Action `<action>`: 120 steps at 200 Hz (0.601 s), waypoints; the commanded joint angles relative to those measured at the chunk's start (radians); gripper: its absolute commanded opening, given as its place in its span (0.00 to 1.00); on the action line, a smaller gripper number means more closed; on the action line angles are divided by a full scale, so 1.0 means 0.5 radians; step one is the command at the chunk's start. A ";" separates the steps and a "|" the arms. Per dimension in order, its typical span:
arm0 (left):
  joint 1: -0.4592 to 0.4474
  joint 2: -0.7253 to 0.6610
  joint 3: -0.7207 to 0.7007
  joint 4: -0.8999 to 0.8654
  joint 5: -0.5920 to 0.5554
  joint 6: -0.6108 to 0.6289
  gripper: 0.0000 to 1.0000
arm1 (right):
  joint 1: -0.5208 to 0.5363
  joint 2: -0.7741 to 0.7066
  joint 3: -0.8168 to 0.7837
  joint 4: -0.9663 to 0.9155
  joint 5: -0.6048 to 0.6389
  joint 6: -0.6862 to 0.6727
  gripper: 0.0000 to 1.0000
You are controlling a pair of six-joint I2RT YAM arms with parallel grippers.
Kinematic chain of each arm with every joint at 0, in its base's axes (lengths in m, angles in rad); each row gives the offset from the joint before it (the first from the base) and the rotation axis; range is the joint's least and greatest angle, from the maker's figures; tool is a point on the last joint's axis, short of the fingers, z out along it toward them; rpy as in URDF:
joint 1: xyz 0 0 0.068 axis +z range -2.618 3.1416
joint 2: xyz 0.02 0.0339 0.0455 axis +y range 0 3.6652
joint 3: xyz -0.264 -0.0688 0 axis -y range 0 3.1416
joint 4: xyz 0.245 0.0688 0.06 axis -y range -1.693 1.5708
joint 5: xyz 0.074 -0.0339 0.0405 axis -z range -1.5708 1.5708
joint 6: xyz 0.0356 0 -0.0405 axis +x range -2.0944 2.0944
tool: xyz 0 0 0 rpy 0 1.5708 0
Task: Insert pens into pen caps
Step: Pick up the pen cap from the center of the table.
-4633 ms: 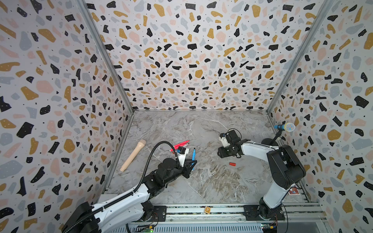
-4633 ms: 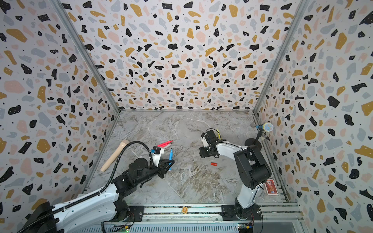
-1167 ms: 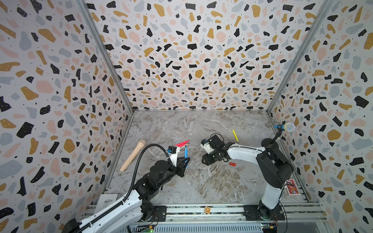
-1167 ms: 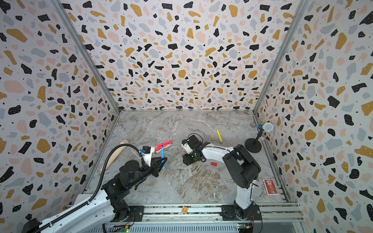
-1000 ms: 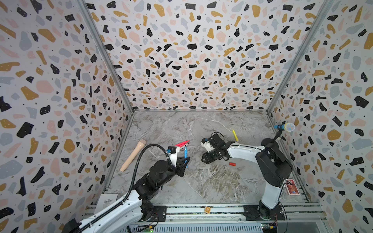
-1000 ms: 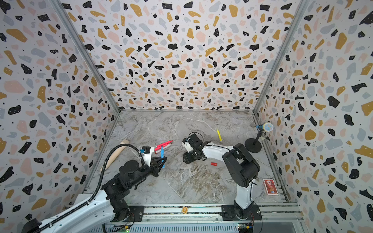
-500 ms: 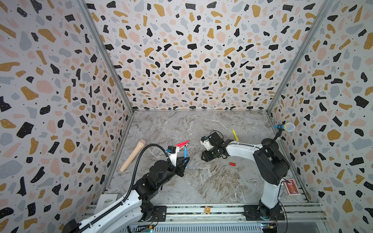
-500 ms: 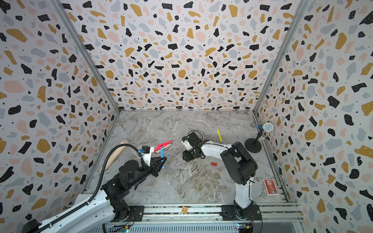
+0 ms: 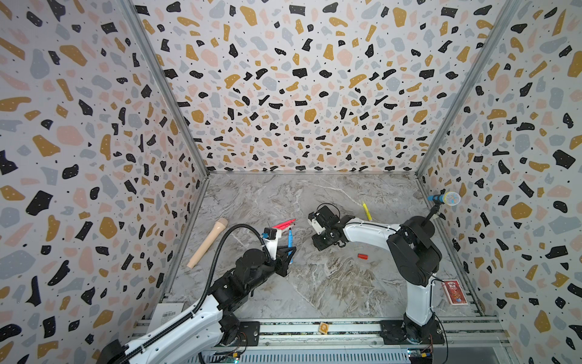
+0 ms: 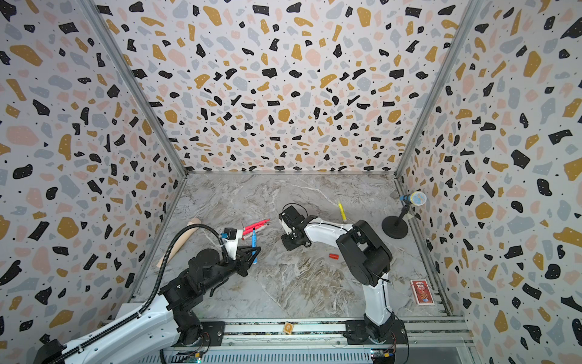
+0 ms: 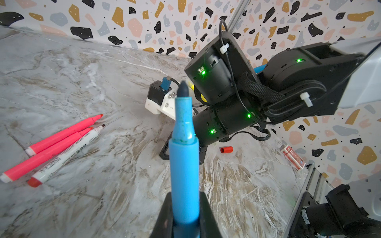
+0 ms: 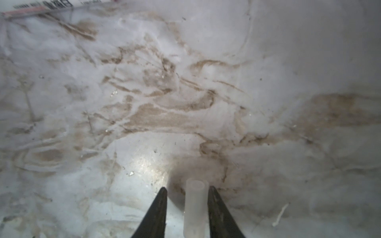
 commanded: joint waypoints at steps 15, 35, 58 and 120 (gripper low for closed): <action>0.008 0.029 0.095 0.033 0.051 0.053 0.00 | 0.029 0.008 0.065 -0.196 0.135 -0.019 0.26; 0.009 0.037 0.102 0.023 0.061 0.060 0.00 | 0.033 0.008 0.068 -0.189 0.095 -0.038 0.19; 0.009 0.037 0.104 0.010 0.070 0.068 0.00 | 0.030 -0.037 0.038 -0.126 0.047 -0.049 0.14; 0.000 0.056 0.038 0.091 0.204 0.051 0.00 | -0.193 -0.624 -0.295 0.303 -0.451 -0.039 0.12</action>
